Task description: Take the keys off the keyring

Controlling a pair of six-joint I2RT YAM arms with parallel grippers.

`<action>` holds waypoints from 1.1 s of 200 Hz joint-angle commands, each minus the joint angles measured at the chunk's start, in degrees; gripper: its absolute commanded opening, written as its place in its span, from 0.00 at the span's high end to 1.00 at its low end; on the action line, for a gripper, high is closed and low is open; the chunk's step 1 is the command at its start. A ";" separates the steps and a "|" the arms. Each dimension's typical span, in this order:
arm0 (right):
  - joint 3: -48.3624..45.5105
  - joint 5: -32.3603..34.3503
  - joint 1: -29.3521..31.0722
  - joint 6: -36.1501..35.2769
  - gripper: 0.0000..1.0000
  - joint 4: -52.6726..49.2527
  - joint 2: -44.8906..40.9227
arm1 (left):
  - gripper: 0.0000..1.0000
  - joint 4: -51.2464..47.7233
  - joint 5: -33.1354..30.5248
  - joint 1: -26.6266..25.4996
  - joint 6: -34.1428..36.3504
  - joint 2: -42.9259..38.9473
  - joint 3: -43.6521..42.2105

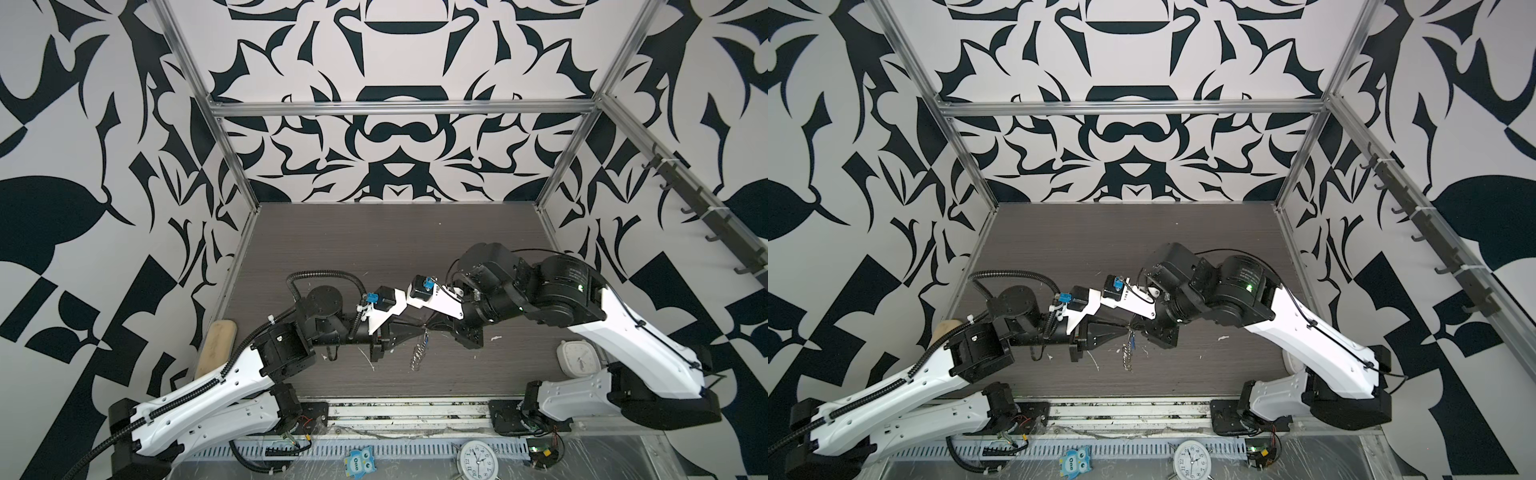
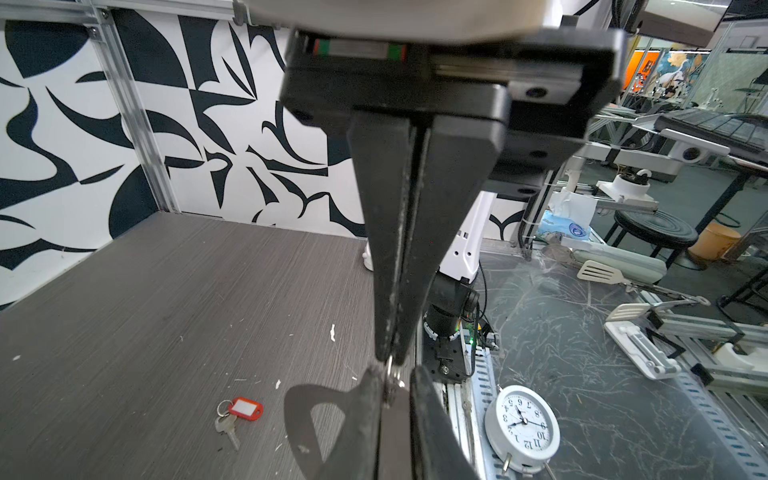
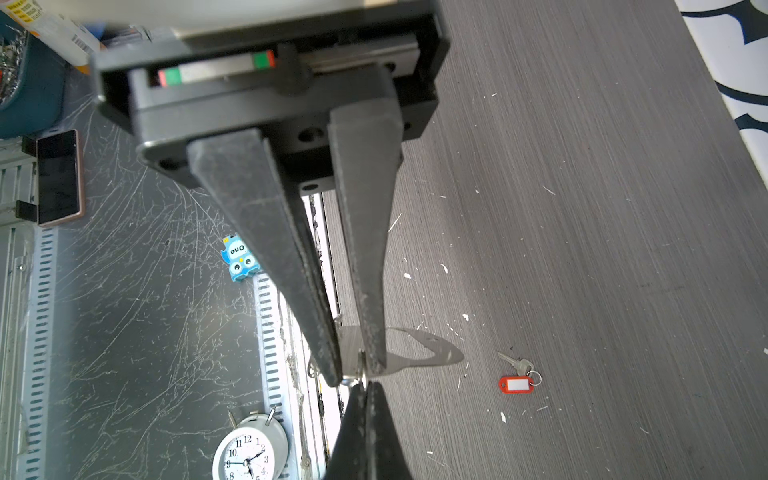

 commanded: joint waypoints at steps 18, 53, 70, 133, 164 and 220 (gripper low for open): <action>0.01 -1.55 0.16 -0.05 1.00 3.74 -1.31 | 0.93 0.49 2.05 0.39 -0.48 -0.67 -0.58; -0.30 -1.62 0.16 0.09 1.00 4.61 -1.33 | 1.00 1.20 2.77 0.39 -1.13 -0.48 -0.43; -0.94 -1.73 0.12 0.65 1.00 6.08 -1.78 | 1.00 3.28 2.07 0.34 -2.07 -0.72 -1.33; -18.48 5.53 0.17 7.54 0.61 31.68 -14.32 | 1.00 29.76 -10.74 0.31 -8.31 -4.83 -13.97; -32.24 8.27 0.15 12.12 0.56 49.29 -24.41 | 1.00 37.07 -13.97 0.30 -8.84 -5.98 -16.83; -43.38 12.53 0.11 17.32 0.55 57.74 -30.57 | 1.00 40.45 -17.65 0.30 -9.80 -6.34 -17.96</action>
